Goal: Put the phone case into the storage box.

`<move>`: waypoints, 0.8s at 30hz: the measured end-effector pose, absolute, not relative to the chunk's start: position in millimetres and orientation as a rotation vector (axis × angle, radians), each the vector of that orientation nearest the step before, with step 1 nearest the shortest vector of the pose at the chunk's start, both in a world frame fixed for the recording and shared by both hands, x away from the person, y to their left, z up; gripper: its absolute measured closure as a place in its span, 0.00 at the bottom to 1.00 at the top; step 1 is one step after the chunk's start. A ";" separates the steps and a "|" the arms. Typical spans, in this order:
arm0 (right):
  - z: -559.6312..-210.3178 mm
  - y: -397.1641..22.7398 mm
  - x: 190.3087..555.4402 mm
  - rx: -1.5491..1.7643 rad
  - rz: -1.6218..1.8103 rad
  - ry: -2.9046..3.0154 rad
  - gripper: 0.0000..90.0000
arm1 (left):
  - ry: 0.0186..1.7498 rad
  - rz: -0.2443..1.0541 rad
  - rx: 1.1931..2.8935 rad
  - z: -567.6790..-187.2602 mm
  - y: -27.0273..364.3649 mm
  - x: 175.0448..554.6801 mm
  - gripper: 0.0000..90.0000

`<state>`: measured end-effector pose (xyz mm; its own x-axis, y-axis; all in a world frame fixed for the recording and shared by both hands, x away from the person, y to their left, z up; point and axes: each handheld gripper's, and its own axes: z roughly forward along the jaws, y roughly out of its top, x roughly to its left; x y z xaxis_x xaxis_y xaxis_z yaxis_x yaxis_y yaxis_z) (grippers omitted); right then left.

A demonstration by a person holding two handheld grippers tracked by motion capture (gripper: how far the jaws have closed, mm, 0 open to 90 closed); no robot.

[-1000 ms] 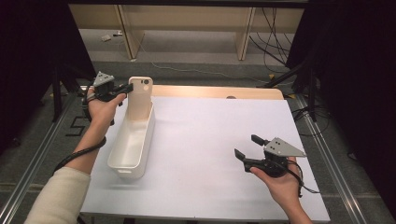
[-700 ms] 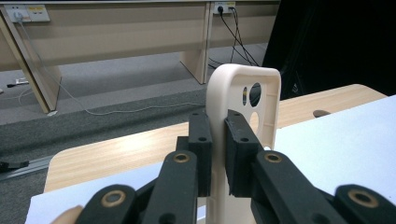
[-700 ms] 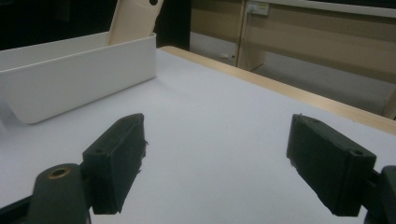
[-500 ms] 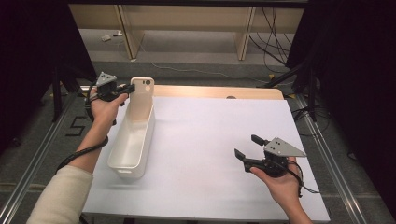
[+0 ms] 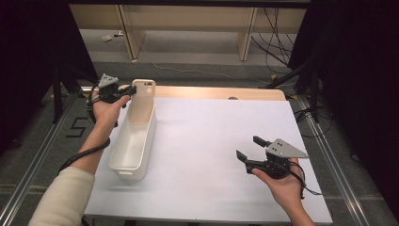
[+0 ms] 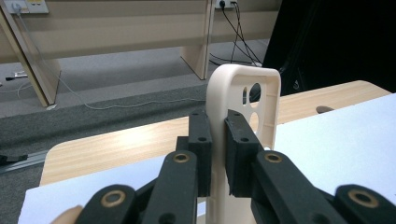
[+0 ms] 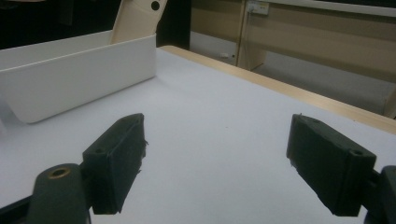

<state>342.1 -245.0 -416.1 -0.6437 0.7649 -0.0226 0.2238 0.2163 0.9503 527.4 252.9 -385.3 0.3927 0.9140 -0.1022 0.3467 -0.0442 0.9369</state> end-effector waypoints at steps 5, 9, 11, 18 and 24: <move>-416.1 -244.9 342.0 0.910 1.435 1.998 0.23 | 1.147 0.682 1.608 -386.7 253.2 527.7 0.91; -415.7 -245.3 341.8 0.911 1.430 2.011 0.23 | 1.148 0.679 1.607 -387.7 253.3 528.1 0.91; -416.1 -245.1 342.1 0.910 1.434 2.002 0.23 | 1.149 0.679 1.607 -388.1 253.5 528.4 0.91; -415.9 -245.8 343.0 0.892 1.427 2.000 0.23 | 1.152 0.678 1.608 -390.0 254.5 528.7 0.91; -416.3 -244.9 342.2 0.908 1.431 2.004 0.23 | 1.156 0.675 1.608 -391.7 255.2 529.1 0.91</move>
